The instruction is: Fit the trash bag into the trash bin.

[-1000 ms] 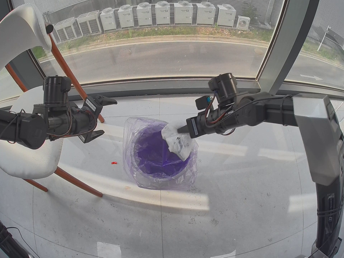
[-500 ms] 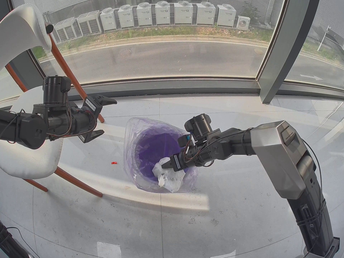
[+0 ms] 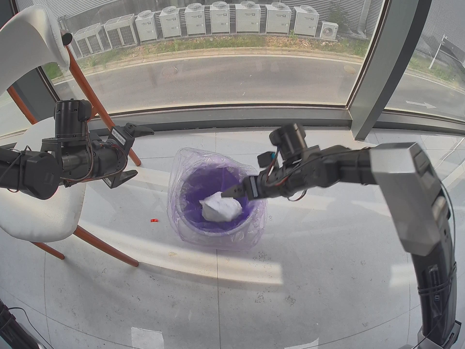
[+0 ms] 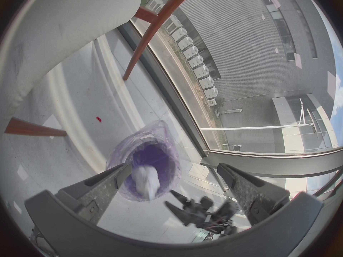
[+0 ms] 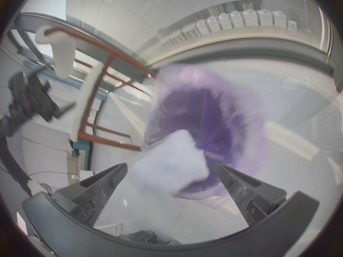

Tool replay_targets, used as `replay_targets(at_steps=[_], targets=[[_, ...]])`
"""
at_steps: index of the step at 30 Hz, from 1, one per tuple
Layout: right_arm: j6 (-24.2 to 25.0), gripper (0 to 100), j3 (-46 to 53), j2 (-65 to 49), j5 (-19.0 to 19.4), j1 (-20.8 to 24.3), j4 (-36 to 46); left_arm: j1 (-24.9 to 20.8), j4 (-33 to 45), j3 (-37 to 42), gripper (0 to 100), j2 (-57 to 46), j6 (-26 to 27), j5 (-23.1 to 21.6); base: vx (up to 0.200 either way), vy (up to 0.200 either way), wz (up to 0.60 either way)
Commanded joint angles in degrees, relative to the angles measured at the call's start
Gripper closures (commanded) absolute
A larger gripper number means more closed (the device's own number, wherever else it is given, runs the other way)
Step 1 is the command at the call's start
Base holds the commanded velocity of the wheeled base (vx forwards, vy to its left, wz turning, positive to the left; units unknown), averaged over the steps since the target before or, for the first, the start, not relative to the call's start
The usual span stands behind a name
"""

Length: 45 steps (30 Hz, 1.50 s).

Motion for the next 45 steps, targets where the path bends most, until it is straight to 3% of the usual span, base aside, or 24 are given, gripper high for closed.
replay_targets(at_steps=[1, 7, 9, 12, 15, 16, 18, 19, 22, 24, 25, 26, 29, 31, 33, 34, 36, 37, 40, 42, 43, 45], targets=[[1.2, 0, 0.0, -14.0, -0.2, -3.8, 1.5, 0.1, -2.6, -0.2, 0, -1.3, 0.0, 0.0, 0.000, 0.000, 0.00], [1.2, 0, 0.0, -17.6, -0.6, -3.7, 3.5, 0.2, -2.7, 0.4, 0, -6.6, 0.1, -0.3, 0.000, 0.000, 0.00], [1.2, 0, 0.0, -22.7, -1.3, -4.3, 10.8, 0.3, -2.8, 1.1, 0, -12.0, 0.6, -0.2, 0.000, 0.000, 0.00], [1.2, 0, 0.0, -33.2, -6.6, -8.5, 30.2, 1.4, -1.9, 1.9, 0, -23.4, 4.6, -0.5, 0.000, 0.000, 0.00], [1.6, 0, 0.0, -46.2, -13.7, -15.5, 67.0, 7.6, 1.5, 5.4, 0, -34.8, 12.7, -0.4, 0.000, 0.000, 0.00], [1.4, 0, 0.0, -50.8, -15.1, -16.9, 75.8, 9.0, 2.8, 7.5, 0, -37.4, 14.8, -0.3, 0.000, 0.000, 0.00], [1.9, 0, 0.0, -56.0, -15.7, -18.2, 75.8, 10.2, 4.0, 10.7, 0, -40.8, 17.8, -0.3, 0.000, 0.000, 0.00], [3.2, 0, 0.0, -64.8, -15.3, -19.2, 75.8, 11.7, 5.0, 17.8, 0, -47.4, 24.4, -0.4, 0.000, 0.000, 0.00], [3.9, 0, 0.0, -73.9, -16.1, -19.0, 75.8, 11.7, 5.0, 27.3, 0, -54.5, 33.6, -0.6, 0.000, 0.000, 0.00], [3.8, 0, 17.0, -83.1, -16.8, -18.7, 75.8, 11.4, 5.3, 35.9, 0, -60.3, 40.9, -0.8, 0.000, 0.000, 0.00], [3.8, 0, 29.7, -87.3, -16.8, -18.0, 71.9, 11.4, 4.9, 39.7, 0, -62.6, 43.4, -1.0, 0.000, 0.000, 0.00], [3.9, 0, 41.2, -91.2, -16.8, -17.0, 62.3, 11.4, 4.8, 42.7, 0, -64.7, 45.1, -1.4, 0.000, 0.000, 0.00], [3.5, 0, 79.4, -105.1, -16.7, -12.4, 25.7, 10.4, 5.6, 50.6, 0, -73.4, 48.8, -3.8, 0.000, 0.000, 0.00], [-1.1, 0, 102.2, -114.5, -18.1, -9.5, 0.5, 10.7, 6.4, 54.9, 0, -79.9, 49.2, -3.5, 0.000, 0.000, 0.00], [-1.1, 0, 102.2, -114.5, -18.1, -9.5, 0.5, 10.7, 6.4, 54.9, 0, -79.9, 49.2, -3.5, 0.000, 0.000, 0.00], [-10.3, 0, 114.6, -127.1, -26.5, -11.3, -18.4, 13.0, 11.3, 59.3, 0, -88.2, 49.3, 1.7, 0.000, 0.000, 0.00], [-9.1, 0, 113.4, -136.6, -26.3, -19.1, -12.6, 14.8, 16.1, 62.5, 0, -95.9, 49.9, 5.1, 0.000, 0.000, 0.00], [-8.1, 0, 113.9, -139.3, -26.2, -22.7, -15.4, 14.7, 17.1, 63.0, 0, -98.5, 50.7, 6.0, 0.000, 0.000, 0.00], [-8.2, 0, 114.5, -136.2, -29.3, -21.4, -17.0, 14.7, 14.8, 63.5, 0, -97.6, 53.3, 5.2, 0.000, 0.000, 0.00], [-13.2, 0, 114.5, -136.5, -27.6, -21.6, -16.4, 14.7, 14.9, 63.5, 0, -97.5, 54.3, 3.4, 0.000, 0.000, 0.00], [-18.0, 0, 114.5, -136.5, -24.6, -21.6, -17.0, 14.7, 15.0, 63.3, 0, -97.3, 54.7, 1.1, 0.000, 0.000, 0.00], [-18.2, 0, 114.6, -136.7, -23.5, -21.6, -17.2, 15.0, 15.1, 63.3, 0, -97.2, 55.7, -0.4, 0.000, 0.000, 0.00]])
